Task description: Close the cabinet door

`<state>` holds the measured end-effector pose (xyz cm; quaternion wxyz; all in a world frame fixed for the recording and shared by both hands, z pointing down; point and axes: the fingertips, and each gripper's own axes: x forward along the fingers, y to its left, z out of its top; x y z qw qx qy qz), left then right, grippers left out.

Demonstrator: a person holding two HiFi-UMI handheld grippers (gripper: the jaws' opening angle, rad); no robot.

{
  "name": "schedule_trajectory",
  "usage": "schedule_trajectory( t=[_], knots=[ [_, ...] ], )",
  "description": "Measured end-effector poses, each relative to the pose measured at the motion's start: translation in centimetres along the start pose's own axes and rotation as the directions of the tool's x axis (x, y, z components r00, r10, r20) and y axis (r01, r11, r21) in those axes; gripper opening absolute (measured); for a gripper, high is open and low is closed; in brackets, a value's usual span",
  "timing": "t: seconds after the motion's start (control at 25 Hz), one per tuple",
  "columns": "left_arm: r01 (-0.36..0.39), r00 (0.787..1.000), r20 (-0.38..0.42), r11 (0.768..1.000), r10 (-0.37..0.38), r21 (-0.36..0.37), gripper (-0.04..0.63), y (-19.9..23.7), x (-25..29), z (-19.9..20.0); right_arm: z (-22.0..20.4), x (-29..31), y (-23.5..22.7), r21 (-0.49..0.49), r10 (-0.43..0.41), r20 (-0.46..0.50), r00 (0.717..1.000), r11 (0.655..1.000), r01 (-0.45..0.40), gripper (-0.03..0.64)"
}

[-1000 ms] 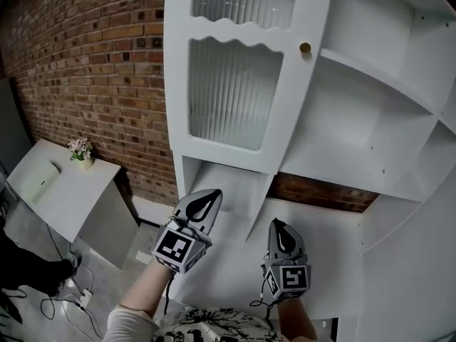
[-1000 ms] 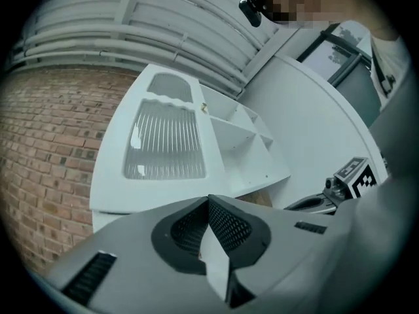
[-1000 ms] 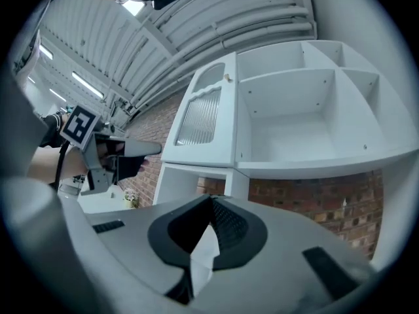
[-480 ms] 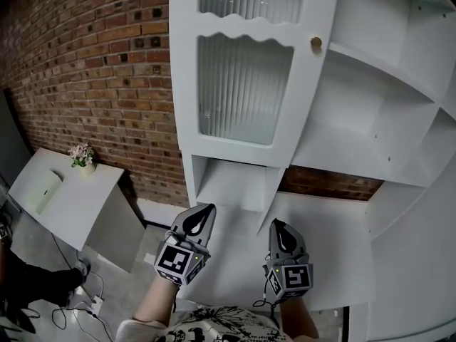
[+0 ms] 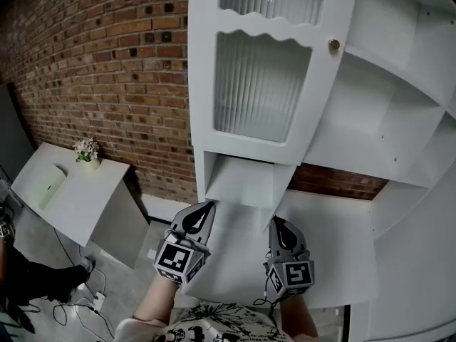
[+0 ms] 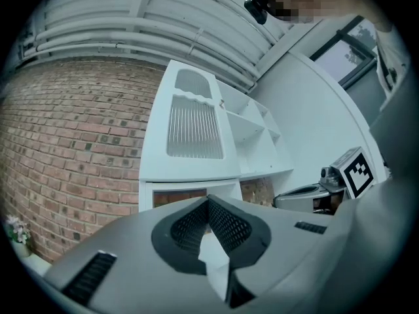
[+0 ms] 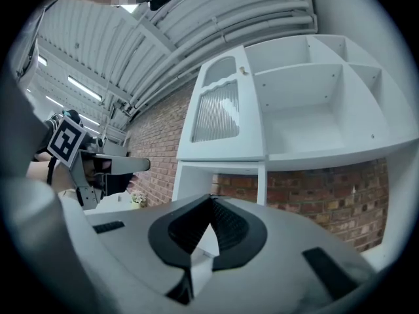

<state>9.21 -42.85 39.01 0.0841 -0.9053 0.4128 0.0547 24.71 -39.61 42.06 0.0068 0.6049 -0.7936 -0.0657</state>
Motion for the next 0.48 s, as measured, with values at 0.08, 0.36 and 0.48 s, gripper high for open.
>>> schedule_trajectory(
  t=[0.08,0.36,0.48],
  knots=[
    [0.000,1.000,-0.001,1.000,0.000,0.000,0.008,0.09,-0.20,-0.06,0.27,0.06,0.31,-0.001,-0.001,0.004,1.000,1.000,0.001,0.002],
    [0.004,1.000,0.009,1.000,-0.004,-0.018,0.008,0.33,-0.38,-0.50,0.11,0.28,0.55,-0.008,-0.017,-0.006,1.000,1.000,0.017,0.002],
    [0.005,1.000,0.006,1.000,-0.005,-0.026,0.008,0.39,-0.27,-0.54,-0.20,0.44,0.44,-0.011,-0.018,-0.025,1.000,1.000,0.017,0.002]
  ],
)
